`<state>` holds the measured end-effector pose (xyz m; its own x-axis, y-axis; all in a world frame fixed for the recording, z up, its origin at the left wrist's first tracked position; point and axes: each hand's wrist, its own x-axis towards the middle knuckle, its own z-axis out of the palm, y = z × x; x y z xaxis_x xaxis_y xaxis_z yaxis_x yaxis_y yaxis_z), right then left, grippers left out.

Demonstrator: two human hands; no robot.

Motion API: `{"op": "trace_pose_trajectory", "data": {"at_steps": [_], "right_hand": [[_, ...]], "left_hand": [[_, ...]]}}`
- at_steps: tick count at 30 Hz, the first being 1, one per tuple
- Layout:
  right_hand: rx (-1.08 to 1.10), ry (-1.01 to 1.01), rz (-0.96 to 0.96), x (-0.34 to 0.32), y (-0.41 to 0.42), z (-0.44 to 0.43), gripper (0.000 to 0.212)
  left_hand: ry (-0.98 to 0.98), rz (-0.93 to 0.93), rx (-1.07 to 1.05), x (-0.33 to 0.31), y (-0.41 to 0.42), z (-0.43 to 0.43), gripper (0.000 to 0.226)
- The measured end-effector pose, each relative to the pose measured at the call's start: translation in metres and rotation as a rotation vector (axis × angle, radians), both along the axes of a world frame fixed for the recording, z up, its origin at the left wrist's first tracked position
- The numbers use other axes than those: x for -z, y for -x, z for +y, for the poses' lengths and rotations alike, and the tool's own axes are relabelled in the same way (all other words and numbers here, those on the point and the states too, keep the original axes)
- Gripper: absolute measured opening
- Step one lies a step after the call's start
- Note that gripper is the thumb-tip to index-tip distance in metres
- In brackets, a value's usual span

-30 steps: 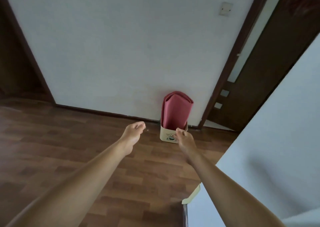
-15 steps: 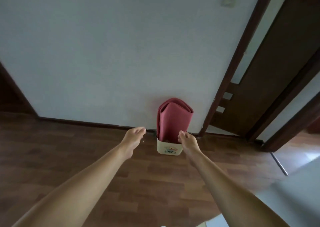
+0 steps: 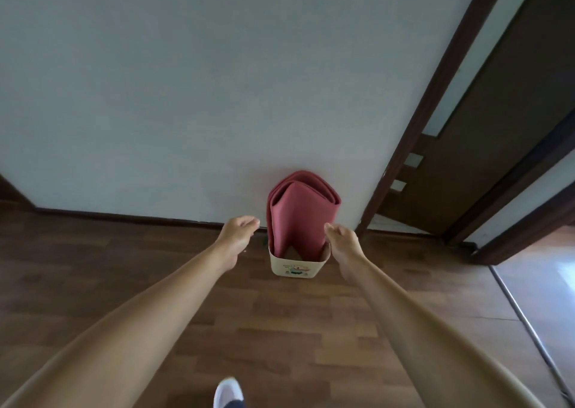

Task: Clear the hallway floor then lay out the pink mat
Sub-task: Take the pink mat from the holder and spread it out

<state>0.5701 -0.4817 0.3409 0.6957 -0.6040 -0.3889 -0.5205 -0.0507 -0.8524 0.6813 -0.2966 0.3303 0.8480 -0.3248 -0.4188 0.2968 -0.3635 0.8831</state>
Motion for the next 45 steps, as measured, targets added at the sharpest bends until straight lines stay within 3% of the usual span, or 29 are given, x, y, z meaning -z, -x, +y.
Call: {"op": "trace_pose_trajectory", "data": {"at_steps": [3, 8, 12, 14, 18, 23, 26, 28, 30, 32, 36, 39, 45], "right_hand": [[0.014, -0.019, 0.014, 0.012, -0.025, -0.022, 0.026], [0.058, -0.03, 0.05, 0.028, -0.078, -0.068, 0.042], [0.082, 0.007, 0.069, 0.041, -0.134, -0.106, 0.016], [0.078, 0.009, 0.1, 0.043, -0.162, -0.121, 0.025], [0.092, 0.015, 0.131, 0.057, -0.209, -0.148, 0.039], [0.031, 0.019, 0.186, 0.09, -0.256, -0.185, 0.035], [-0.044, 0.033, 0.243, 0.113, -0.286, -0.207, 0.034], [-0.104, 0.086, 0.279, 0.132, -0.305, -0.222, 0.03], [-0.184, 0.15, 0.325, 0.156, -0.327, -0.242, 0.027], [-0.258, 0.179, 0.335, 0.176, -0.346, -0.258, 0.036], [-0.373, 0.27, 0.423, 0.218, -0.371, -0.283, 0.064], [-0.48, 0.347, 0.519, 0.249, -0.38, -0.295, 0.086], [-0.615, 0.35, 0.558, 0.296, -0.396, -0.304, 0.104]], "left_hand": [[-0.009, 0.014, 0.011, 0.006, -0.03, -0.024, 0.041], [-0.007, 0.045, 0.038, 0.023, -0.094, -0.067, 0.04], [-0.006, 0.078, 0.058, 0.039, -0.154, -0.098, 0.04], [-0.027, 0.103, 0.054, 0.049, -0.182, -0.11, 0.038], [-0.084, 0.107, 0.089, 0.071, -0.231, -0.131, 0.009], [-0.148, 0.12, 0.138, 0.101, -0.277, -0.154, 0.036], [-0.215, 0.13, 0.18, 0.127, -0.302, -0.169, 0.009], [-0.261, 0.117, 0.214, 0.143, -0.316, -0.18, 0.021], [-0.325, 0.118, 0.226, 0.164, -0.331, -0.197, 0.054], [-0.364, 0.143, 0.215, 0.179, -0.341, -0.212, 0.071], [-0.406, 0.11, 0.292, 0.216, -0.359, -0.24, 0.049], [-0.476, 0.043, 0.374, 0.239, -0.367, -0.257, 0.059], [-0.51, -0.013, 0.352, 0.277, -0.378, -0.277, 0.071]]}}
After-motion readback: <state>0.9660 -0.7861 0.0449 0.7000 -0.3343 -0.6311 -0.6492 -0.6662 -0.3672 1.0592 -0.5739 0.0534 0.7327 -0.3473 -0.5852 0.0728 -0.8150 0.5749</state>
